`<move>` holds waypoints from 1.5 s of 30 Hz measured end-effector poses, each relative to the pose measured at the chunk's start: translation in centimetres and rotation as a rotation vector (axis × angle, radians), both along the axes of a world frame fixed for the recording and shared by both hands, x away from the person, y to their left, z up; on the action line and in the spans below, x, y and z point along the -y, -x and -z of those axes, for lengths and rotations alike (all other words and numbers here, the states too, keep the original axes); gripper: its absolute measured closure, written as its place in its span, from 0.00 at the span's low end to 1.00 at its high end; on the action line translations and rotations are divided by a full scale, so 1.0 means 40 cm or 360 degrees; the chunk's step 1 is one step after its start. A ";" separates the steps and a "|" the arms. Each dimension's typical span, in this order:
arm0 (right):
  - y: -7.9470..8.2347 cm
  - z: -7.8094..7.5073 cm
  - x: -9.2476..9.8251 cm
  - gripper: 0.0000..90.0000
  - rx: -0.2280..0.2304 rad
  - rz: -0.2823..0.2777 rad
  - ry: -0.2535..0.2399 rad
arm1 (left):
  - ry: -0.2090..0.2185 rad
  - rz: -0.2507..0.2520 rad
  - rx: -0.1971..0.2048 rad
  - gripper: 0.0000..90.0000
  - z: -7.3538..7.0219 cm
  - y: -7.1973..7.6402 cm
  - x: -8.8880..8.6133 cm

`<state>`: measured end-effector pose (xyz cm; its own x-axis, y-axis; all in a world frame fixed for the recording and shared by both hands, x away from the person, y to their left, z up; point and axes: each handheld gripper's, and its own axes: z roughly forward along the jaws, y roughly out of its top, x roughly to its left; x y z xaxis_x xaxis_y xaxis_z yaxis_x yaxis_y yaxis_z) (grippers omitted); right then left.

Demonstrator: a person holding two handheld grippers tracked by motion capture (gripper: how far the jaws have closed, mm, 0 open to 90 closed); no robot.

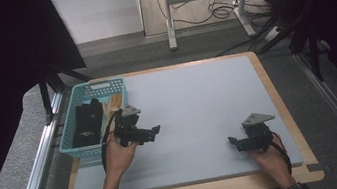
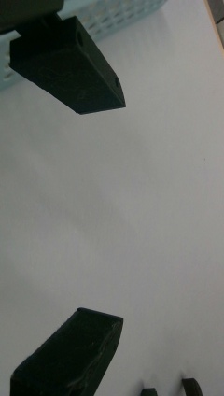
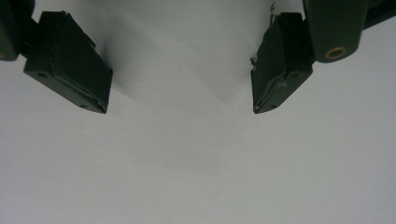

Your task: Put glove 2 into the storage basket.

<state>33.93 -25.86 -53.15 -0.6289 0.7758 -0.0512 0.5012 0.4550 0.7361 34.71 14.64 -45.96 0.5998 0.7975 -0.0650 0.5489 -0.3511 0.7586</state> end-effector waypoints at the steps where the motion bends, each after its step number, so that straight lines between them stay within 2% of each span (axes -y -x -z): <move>1: 0.000 0.000 0.000 0.22 0.0000 0.0000 0.0000 | 0.0008 0.0006 -0.0001 0.01 0.003 0.002 0.006; 8: 0.000 0.000 0.000 0.22 0.0000 0.0000 0.0000 | 0.0025 0.0062 -0.0008 0.01 0.021 0.014 0.039; 19: 0.000 0.000 0.000 0.22 0.0000 -0.0002 0.0000 | 0.0088 0.0143 0.0012 0.01 0.040 0.035 0.090; 29: 0.000 0.000 0.000 0.22 0.0000 -0.0001 0.0000 | 0.0044 0.0193 0.0019 0.00 0.073 0.057 0.122; 37: 0.000 0.000 0.000 0.22 0.0002 -0.0002 0.0001 | 0.0003 0.0203 0.0014 0.00 0.106 0.071 0.127; 45: 0.000 0.000 0.000 0.22 0.0002 -0.0001 0.0002 | -0.0027 0.0199 -0.0019 0.00 0.152 0.077 0.125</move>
